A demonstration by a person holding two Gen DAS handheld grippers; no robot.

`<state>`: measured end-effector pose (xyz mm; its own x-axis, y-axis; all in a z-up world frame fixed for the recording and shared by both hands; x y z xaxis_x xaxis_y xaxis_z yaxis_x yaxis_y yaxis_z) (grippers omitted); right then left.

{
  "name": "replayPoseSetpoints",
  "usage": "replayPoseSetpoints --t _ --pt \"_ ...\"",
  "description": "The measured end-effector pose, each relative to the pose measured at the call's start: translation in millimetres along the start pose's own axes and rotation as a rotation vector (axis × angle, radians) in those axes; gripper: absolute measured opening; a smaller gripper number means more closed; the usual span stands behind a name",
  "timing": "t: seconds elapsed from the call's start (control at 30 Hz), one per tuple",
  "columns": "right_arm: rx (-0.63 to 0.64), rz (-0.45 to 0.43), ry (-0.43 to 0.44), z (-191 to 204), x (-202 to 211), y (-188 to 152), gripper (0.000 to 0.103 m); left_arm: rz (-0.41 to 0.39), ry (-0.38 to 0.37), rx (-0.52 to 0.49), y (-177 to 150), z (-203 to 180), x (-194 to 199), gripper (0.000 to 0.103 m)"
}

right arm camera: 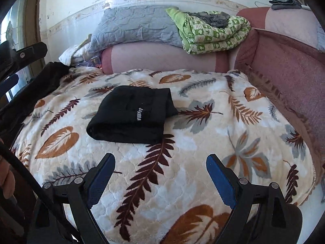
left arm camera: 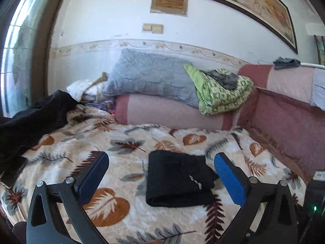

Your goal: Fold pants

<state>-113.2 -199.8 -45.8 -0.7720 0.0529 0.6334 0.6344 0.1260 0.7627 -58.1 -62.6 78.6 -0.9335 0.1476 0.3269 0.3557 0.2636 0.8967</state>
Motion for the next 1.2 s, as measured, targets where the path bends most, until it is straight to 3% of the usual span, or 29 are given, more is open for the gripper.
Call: replayPoseSetpoints --t 0.13,0.5,0.8,1.2 --pt "-0.019 0.036 -0.004 -1.7 -8.8 -4.8 0.094 0.118 -0.007 -0.021 -20.4 0.1 -18.3 0.103" --pt "-0.062 0.076 0.005 -6.2 -24.1 -14.1 0.094 0.332 0.067 -0.012 -57.9 13.7 -49.3 0.103" --pt "-0.057 0.107 0.027 -1.3 -44.3 -21.2 0.094 0.435 0.105 -0.001 -82.0 27.9 -62.4 0.103" --pt "-0.016 0.116 0.017 8.8 -51.5 -21.8 0.094 0.497 0.176 0.010 -90.2 44.2 -75.3 0.103"
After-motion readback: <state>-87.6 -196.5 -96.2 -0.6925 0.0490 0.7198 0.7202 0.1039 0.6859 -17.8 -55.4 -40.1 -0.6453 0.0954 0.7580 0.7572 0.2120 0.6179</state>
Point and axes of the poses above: each gripper's, at about its wrist camera, not at the fingertips, and x roughly against the way its jaws point, z to its left, y to its top, the point moved 3 cm from there along -x, roughly the way its jaws point, and after that the axes turned 13 degrees about x, right-handed, at the moved point
